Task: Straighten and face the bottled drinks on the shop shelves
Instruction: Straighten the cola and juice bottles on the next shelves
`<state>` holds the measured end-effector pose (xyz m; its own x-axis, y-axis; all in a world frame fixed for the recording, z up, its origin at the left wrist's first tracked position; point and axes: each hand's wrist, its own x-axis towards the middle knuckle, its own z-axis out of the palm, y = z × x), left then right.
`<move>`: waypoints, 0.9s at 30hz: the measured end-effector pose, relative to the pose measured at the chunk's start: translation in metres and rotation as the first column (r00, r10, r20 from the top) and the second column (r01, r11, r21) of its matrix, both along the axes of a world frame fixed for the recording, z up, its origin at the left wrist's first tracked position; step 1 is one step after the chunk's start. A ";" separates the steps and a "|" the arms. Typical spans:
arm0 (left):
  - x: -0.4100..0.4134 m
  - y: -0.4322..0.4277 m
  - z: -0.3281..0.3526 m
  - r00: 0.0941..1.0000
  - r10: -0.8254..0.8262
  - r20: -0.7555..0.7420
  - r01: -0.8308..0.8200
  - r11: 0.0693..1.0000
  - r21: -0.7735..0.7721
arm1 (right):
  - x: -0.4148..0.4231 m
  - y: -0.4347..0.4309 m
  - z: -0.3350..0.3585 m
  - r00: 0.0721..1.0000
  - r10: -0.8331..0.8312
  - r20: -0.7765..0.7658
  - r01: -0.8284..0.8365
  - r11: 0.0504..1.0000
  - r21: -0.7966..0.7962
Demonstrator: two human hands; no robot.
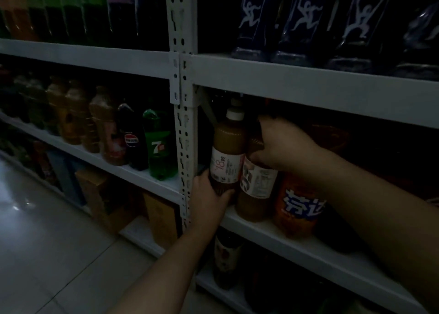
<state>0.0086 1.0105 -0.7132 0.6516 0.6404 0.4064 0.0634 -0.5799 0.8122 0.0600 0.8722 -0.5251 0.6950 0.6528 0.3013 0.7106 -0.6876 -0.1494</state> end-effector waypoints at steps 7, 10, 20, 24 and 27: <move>0.002 0.001 0.005 0.956 -0.293 0.025 0.293 0.941 -0.167 | 0.001 0.006 -0.005 0.985 -0.091 0.147 0.122 0.968 -0.220; 0.005 0.001 0.005 0.941 -0.322 0.107 0.336 0.928 -0.163 | -0.003 0.012 -0.005 0.957 -0.118 0.264 0.194 0.939 -0.283; 0.007 0.005 0.005 0.995 -0.018 -0.103 0.020 1.000 0.018 | -0.001 0.006 0.017 0.999 -0.009 0.053 0.026 0.940 -0.341; 0.007 0.011 0.004 0.971 -0.235 -0.036 0.232 0.970 -0.075 | -0.003 0.005 0.017 0.979 0.012 0.205 0.089 0.874 -0.478; 0.007 0.020 0.001 0.917 -0.397 -0.036 0.371 0.882 -0.291 | -0.010 0.009 0.016 0.945 0.019 0.325 0.183 0.795 -0.579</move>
<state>0.0152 1.0308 -0.7125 0.8949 0.4088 0.1788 -0.0372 -0.3310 0.9429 0.0505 0.8816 -0.5087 0.6951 0.7152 0.0735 0.5865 -0.6232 0.5174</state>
